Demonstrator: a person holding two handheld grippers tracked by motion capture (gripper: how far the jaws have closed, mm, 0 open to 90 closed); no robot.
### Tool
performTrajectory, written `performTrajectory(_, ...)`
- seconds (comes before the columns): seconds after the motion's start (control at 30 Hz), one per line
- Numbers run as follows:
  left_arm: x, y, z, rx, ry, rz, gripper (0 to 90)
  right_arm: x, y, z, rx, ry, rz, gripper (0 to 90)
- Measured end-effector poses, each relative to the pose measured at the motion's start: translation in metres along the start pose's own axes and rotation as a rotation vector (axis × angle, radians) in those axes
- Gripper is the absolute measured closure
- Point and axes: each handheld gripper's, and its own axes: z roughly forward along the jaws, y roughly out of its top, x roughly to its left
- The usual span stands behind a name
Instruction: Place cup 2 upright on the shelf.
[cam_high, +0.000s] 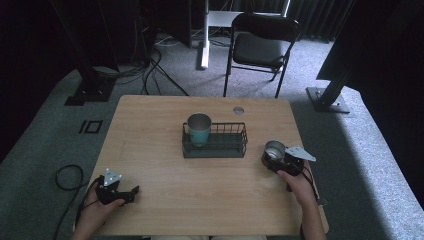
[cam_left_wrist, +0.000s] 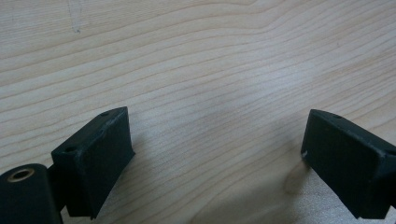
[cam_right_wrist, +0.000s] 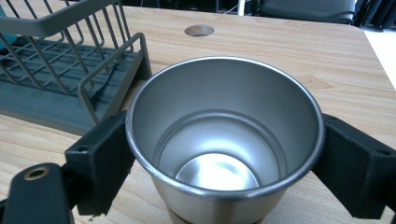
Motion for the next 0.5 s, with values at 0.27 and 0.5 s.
performTrajectory(0.27,0.0000,0.0000,-0.0001,0.001,0.000,0.000,9.4,0.0003,0.0006,0.0031,0.004,-0.004,0.003,11.5)
performTrajectory(0.5,0.0000,0.0001,-0.0001,0.001,0.000,0.000,9.3,0.0005,0.0026,0.0034,0.008,-0.022,-0.019,15.6)
